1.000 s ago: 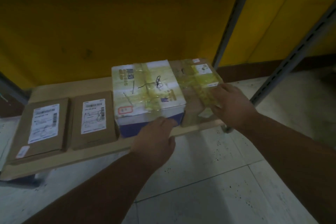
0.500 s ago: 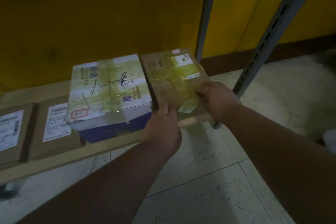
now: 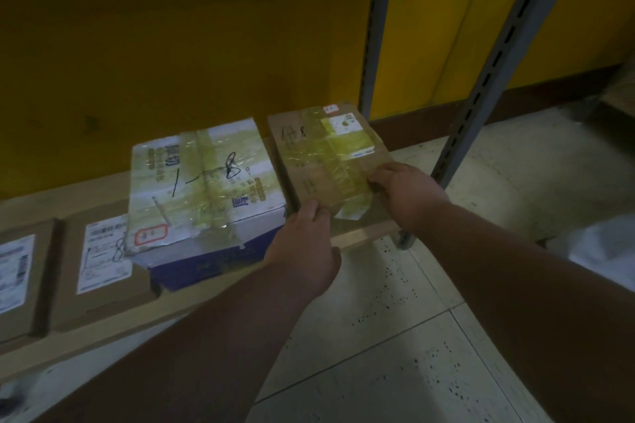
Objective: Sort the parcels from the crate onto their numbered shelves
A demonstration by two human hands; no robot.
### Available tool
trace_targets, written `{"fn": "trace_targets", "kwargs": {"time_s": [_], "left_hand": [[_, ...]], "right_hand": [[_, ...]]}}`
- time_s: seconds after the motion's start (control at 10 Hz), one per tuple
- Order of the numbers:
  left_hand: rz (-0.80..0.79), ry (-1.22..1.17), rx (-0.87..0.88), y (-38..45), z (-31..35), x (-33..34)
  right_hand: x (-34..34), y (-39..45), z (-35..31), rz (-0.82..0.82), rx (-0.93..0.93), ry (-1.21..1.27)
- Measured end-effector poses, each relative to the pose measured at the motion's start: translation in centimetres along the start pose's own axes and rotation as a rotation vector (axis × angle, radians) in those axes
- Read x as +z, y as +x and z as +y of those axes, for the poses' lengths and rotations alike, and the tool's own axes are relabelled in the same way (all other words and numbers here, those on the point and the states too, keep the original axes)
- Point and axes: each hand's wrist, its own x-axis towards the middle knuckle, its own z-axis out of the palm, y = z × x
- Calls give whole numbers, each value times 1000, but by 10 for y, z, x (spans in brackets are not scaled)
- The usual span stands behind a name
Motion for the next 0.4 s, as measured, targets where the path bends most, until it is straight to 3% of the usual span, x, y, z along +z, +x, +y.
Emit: {"fn": "trace_targets", "kwargs": {"time_s": [0.1, 0.3, 0.4], "left_hand": [[16, 6, 49, -2, -3, 1], [103, -118, 95, -26, -7, 7], [96, -58, 33, -46, -11, 0]], "right_hand": [[-2, 0, -5, -29, 46, -17], [-8, -47, -32, 143, -11, 60], [-13, -78, -50, 186, -42, 124]]}}
